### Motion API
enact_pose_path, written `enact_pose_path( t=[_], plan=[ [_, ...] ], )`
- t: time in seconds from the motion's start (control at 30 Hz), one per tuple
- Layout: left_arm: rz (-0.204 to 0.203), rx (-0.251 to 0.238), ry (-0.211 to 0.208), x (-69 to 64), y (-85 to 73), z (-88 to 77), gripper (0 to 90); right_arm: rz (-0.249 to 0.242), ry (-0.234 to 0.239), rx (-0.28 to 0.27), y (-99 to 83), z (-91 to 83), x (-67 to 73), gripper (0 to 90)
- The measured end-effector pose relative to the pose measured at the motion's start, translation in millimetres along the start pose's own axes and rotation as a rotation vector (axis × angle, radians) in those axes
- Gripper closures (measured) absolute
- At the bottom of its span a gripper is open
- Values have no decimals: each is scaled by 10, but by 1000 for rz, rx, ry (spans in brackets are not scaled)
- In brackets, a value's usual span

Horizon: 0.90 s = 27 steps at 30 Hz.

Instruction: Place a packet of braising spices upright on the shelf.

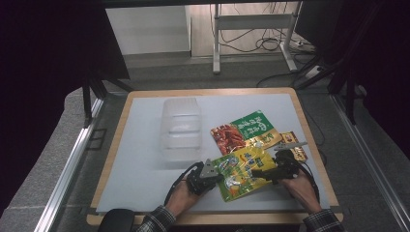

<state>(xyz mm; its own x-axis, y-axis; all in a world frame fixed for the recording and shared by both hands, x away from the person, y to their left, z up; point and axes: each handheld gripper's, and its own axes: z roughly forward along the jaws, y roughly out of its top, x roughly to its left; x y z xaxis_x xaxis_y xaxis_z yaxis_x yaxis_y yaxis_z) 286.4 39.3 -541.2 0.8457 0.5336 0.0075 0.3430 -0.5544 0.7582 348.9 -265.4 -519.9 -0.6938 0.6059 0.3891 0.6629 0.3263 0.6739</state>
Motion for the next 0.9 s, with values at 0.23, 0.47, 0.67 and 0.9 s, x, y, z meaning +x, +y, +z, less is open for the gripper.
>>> enact_pose_path(
  t=[0.23,0.47,0.67,0.9],
  plan=[
    [-6,-9,-2,2,-8,-1,900,33,10,0,39,-29,12,129],
    [2,-13,9,-8,-14,-5,879,22,-74,9,45,-75,48,510],
    [-9,-26,42,-18,-30,-28,761,-9,-128,-34,70,-153,137,766],
    [6,-53,50,0,-62,-107,535,-33,-125,-78,90,-190,212,869]
  ],
)
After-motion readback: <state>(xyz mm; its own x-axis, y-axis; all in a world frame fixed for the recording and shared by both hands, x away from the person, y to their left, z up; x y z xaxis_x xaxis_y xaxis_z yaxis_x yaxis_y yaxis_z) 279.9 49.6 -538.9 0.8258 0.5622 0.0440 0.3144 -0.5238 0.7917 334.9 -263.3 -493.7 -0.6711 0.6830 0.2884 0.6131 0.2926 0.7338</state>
